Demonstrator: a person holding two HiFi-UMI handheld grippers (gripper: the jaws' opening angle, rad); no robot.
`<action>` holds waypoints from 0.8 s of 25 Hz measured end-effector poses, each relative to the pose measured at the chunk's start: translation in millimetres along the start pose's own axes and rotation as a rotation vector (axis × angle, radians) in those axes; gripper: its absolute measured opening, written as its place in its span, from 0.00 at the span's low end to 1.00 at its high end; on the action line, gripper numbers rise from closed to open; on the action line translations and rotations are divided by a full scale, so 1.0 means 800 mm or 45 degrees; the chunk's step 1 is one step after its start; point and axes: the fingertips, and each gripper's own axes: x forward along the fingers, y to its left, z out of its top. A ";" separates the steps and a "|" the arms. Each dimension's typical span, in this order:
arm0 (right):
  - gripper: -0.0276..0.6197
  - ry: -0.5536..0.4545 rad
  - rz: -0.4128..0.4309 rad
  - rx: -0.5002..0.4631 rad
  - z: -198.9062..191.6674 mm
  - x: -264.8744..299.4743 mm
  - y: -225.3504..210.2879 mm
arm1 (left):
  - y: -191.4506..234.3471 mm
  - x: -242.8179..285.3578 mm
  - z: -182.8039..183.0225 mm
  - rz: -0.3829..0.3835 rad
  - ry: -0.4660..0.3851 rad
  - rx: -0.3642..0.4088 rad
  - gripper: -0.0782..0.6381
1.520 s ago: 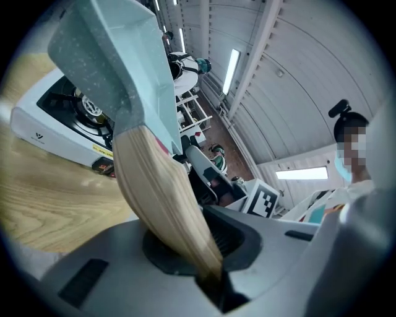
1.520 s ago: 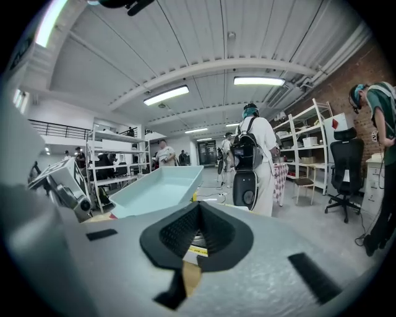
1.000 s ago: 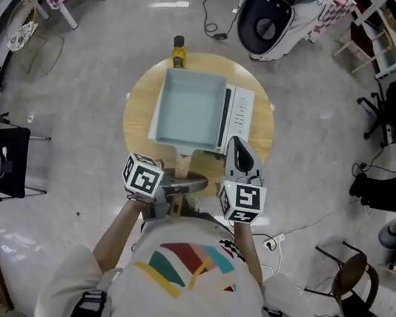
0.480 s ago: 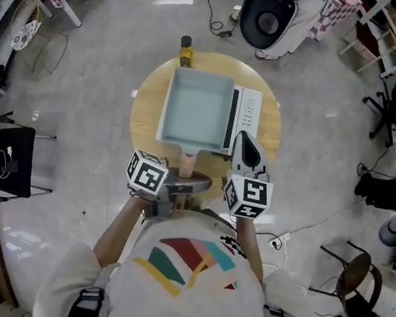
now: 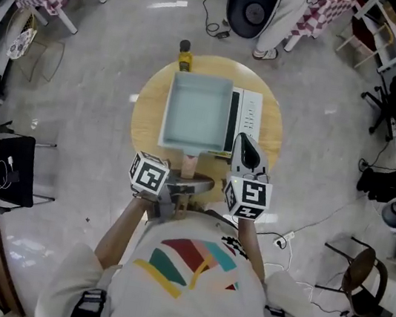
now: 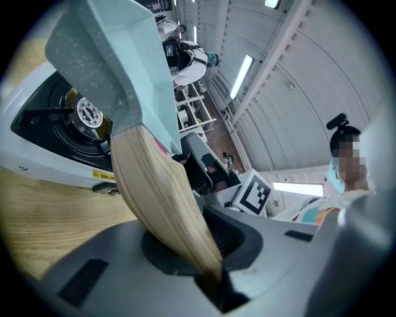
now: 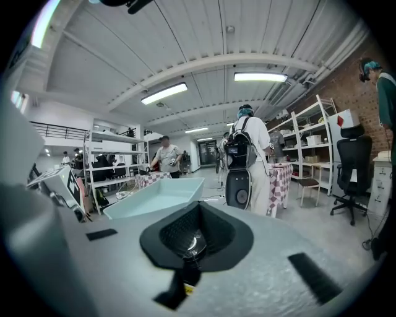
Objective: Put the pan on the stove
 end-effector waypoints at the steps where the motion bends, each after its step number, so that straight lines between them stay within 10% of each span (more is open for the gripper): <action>1: 0.03 0.004 -0.006 -0.002 -0.001 0.000 -0.001 | 0.001 0.000 0.000 -0.004 0.006 -0.006 0.13; 20: 0.03 0.031 -0.106 -0.019 -0.005 -0.006 -0.035 | 0.048 0.020 0.010 -0.026 0.099 -0.160 0.14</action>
